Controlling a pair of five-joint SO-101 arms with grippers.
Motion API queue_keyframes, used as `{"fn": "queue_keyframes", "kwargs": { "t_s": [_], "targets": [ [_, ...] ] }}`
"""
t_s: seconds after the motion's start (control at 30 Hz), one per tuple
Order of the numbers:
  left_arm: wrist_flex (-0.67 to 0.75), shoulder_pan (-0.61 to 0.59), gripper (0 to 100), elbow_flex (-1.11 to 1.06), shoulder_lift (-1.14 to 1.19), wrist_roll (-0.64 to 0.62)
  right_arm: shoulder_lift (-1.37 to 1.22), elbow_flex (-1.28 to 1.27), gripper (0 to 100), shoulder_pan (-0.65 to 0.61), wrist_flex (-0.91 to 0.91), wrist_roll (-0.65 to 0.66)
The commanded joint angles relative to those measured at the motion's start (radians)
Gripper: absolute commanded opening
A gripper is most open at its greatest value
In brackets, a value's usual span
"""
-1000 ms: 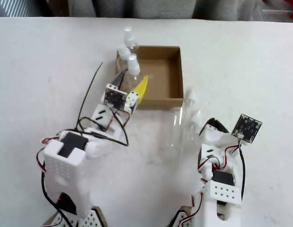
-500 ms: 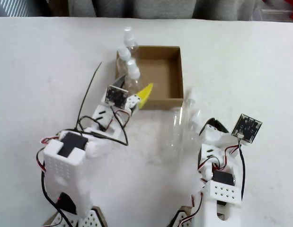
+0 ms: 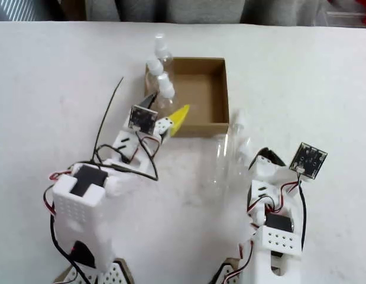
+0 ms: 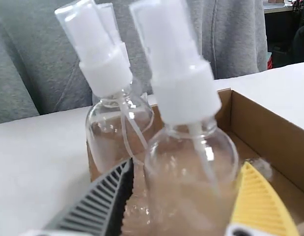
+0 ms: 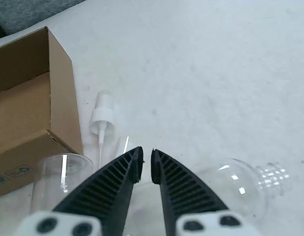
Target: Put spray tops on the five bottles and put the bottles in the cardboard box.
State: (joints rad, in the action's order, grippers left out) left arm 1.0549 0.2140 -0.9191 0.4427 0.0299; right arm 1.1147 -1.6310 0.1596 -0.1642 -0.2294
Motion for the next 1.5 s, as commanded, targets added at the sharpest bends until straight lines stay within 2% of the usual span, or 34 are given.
{"fn": "queue_keyframes", "kwargs": {
  "t_s": [0.0,0.17,0.47,1.13,1.23,1.47],
  "targets": [
    [-0.003,-0.012,33,0.017,-0.018,-0.006,0.015,0.005,1.8,0.002,0.002,0.003],
    [0.002,-0.012,33,0.014,-0.028,-0.006,0.015,0.005,1.8,0.002,0.002,0.003],
    [-0.003,-0.007,33,-0.097,-0.217,-0.014,0.015,0.005,1.8,0.002,0.002,0.003],
    [-0.012,0.001,33,-0.124,-0.286,-0.008,0.015,0.005,1.8,0.002,0.002,0.003],
    [-0.068,0.010,33,-0.183,-0.400,-0.008,0.015,0.005,1.8,0.002,0.002,0.003],
    [-0.324,0.002,33,-0.216,-0.662,-0.008,0.015,0.005,1.8,0.002,0.002,0.003]
  ]
}}
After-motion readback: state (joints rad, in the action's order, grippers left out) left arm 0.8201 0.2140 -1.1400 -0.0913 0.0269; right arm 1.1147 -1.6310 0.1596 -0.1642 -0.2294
